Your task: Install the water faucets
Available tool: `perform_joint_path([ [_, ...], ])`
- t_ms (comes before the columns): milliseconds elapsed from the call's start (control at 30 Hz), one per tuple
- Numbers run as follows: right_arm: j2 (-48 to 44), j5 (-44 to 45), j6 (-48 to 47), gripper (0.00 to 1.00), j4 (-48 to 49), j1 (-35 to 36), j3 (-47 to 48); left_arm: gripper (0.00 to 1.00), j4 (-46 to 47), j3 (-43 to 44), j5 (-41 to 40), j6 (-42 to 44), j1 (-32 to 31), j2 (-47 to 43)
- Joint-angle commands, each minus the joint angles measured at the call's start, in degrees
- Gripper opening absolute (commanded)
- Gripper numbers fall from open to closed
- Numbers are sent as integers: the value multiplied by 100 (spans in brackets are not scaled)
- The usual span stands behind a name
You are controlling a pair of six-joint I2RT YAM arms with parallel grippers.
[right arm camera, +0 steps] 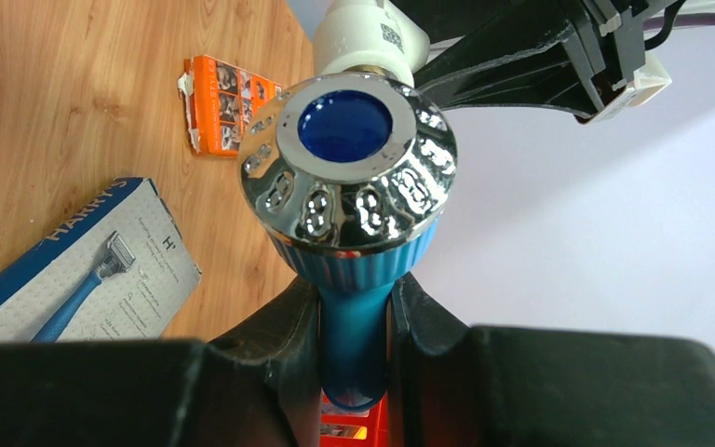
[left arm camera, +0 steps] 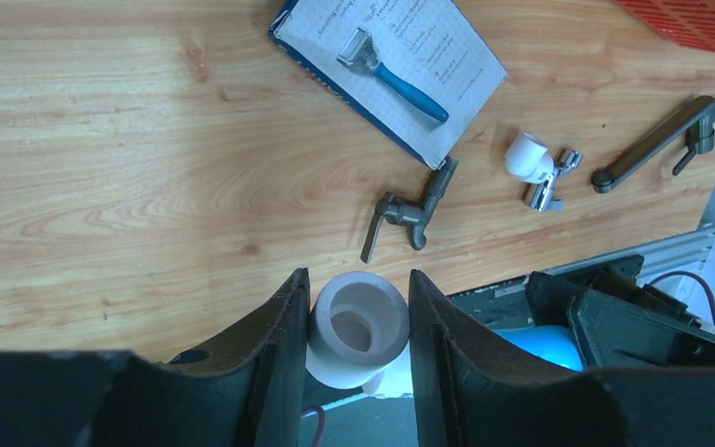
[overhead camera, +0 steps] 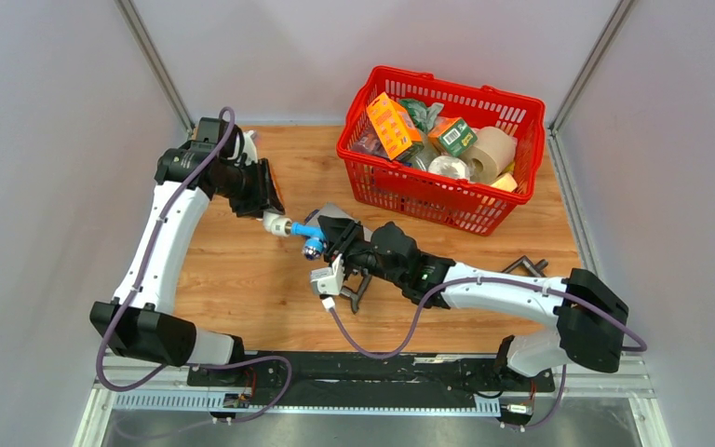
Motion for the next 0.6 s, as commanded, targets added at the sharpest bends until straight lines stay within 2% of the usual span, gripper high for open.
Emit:
perform_joint_path([
  [0, 83, 75, -199, 0, 465, 89, -64, 0, -198, 417, 120, 195, -92, 40],
  [400, 259, 330, -665, 0, 457, 151, -82, 0, -629, 918, -91, 810, -136, 304],
  [567, 400, 383, -701, 0, 527, 195, 50, 0, -612, 901, -56, 741, -320, 357],
])
